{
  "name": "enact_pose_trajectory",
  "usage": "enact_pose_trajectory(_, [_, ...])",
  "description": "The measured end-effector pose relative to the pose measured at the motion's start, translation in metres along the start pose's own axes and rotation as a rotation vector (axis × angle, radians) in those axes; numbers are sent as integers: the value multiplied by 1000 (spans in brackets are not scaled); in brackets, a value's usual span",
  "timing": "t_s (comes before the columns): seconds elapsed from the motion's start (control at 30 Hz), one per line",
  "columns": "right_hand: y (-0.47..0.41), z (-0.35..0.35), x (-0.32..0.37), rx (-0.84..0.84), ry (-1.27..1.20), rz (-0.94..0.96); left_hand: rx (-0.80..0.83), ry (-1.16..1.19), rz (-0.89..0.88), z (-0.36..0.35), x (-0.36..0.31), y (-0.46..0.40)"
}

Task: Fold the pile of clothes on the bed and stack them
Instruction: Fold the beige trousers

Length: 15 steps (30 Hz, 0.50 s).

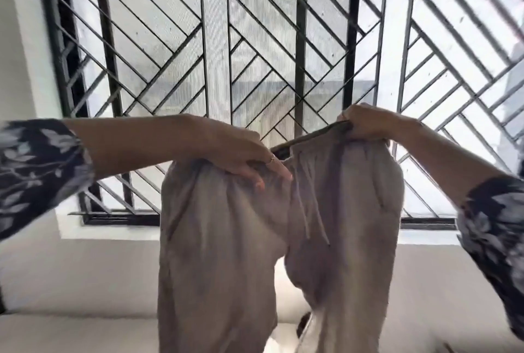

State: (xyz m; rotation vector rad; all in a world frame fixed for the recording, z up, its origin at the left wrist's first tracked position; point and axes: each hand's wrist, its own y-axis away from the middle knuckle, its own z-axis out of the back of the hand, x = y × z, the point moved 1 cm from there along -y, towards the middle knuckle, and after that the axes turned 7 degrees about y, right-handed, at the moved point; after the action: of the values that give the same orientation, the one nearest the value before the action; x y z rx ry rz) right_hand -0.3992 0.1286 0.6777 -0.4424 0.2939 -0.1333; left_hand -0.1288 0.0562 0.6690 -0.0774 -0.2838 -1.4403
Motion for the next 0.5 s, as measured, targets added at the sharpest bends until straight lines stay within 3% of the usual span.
enact_pose_trajectory(0.2, [13, -19, 15, 72, 85, 32, 433, 263, 411, -38, 13, -50])
enact_pose_trajectory(0.37, [26, -27, 17, 116, 21, 27, 351, 245, 567, -61, 19, -77])
enact_pose_trajectory(0.5, [42, -31, 14, 195, -34, -15, 140, 708, 619, -64, 28, -85])
